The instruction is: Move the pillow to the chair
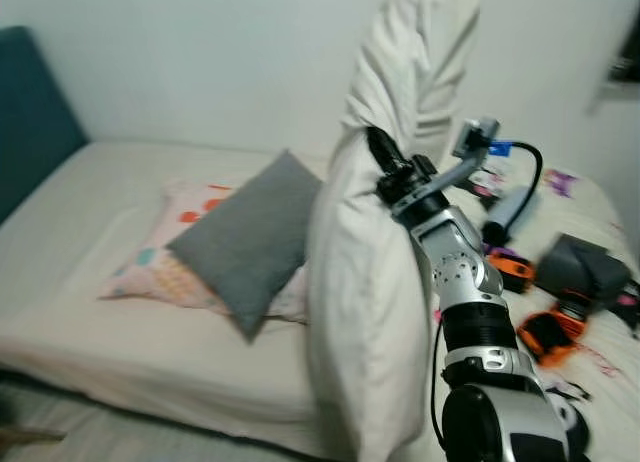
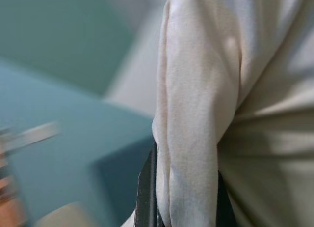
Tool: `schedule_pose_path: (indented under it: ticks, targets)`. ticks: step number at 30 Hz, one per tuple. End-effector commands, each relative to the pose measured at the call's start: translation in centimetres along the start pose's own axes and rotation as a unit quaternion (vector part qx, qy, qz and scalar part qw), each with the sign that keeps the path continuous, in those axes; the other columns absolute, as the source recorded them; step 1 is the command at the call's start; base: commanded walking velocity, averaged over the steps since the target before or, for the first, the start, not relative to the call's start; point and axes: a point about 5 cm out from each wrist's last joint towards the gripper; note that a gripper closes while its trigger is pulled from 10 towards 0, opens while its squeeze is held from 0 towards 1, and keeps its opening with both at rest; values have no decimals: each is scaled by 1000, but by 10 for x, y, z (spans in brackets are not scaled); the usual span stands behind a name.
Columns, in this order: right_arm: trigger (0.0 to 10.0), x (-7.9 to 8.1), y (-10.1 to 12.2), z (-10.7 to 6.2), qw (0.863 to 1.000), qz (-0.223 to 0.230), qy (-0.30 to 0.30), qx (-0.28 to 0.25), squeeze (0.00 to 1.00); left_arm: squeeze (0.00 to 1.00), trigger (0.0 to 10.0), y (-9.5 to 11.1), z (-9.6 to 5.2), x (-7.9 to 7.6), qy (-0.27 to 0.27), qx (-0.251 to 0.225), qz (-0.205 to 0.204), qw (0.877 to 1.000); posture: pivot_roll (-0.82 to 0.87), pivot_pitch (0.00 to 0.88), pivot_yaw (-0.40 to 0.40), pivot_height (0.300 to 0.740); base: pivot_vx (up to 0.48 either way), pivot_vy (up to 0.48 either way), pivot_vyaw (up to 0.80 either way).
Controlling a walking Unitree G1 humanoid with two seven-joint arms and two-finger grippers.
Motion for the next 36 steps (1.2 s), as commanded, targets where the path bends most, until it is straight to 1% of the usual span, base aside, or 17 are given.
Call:
schedule_pose_path:
  ticks: [1,3,5,11,15,19,20,21,25,29,32,35,36]
  targets:
    - [0,23,5,13,997,-3,69,-14,0,0,10000,7,1,1,1,-10,9,1000,-107,17,31,740,0,0,800]
    - [0,33,-2,16,996,5,93,-8,0,0,10000,9,1,0,0,-13,9,1000,-105,16,29,740,0,0,800]
    - [0,40,-5,17,994,11,105,-8,0,0,10000,11,1,-1,-1,-16,9,1000,-105,16,29,740,0,0,800]
    - [0,49,-8,20,992,18,125,-3,0,0,10000,15,1,-4,-9,-28,-2,1000,-100,17,27,740,0,0,800]
    - [0,56,-18,15,990,7,141,27,0,0,10000,16,1,-4,-10,-30,-2,1000,-97,23,27,740,0,0,800]
    - [0,59,-25,11,988,4,146,44,0,0,10000,15,1,-3,-10,-30,-2,1000,-95,29,29,740,0,0,800]
    - [0,61,-31,8,987,-4,148,60,0,0,10000,15,1,-3,-9,-29,-1,1000,-95,31,31,740,0,0,800]
    - [0,61,-31,8,987,-4,148,60,0,0,10000,15,1,-3,-9,-29,-1,1000,-95,31,31,740,0,0,800]
    - [0,63,-46,0,985,-15,146,93,0,0,10000,14,1,0,-6,-28,-6,1000,-90,39,37,740,0,0,800]
    - [0,63,-48,-2,985,-16,142,98,0,0,10000,12,1,2,-2,-23,-21,1000,-90,43,42,740,0,0,800]
    - [0,63,-48,-3,985,-17,140,99,0,0,10000,11,1,2,-1,-19,-22,1000,-90,43,42,740,0,0,800]
    - [0,61,-49,-4,986,-17,134,101,0,0,10000,11,1,3,1,-17,-25,1000,-89,45,43,740,-415,247,800]
    - [0,60,-50,-4,986,-18,132,103,0,0,10000,11,1,3,1,-18,-18,1000,-88,45,43,740,0,0,800]
Point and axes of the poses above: a point about 5 cm out from each wrist's last joint towards the gripper, its own z axis pointing out of the wrist towards the gripper, its own y axis along the axis of the wrist's last joint, x = y × z, and after that the axes turned 1 degree about -z, right-handed
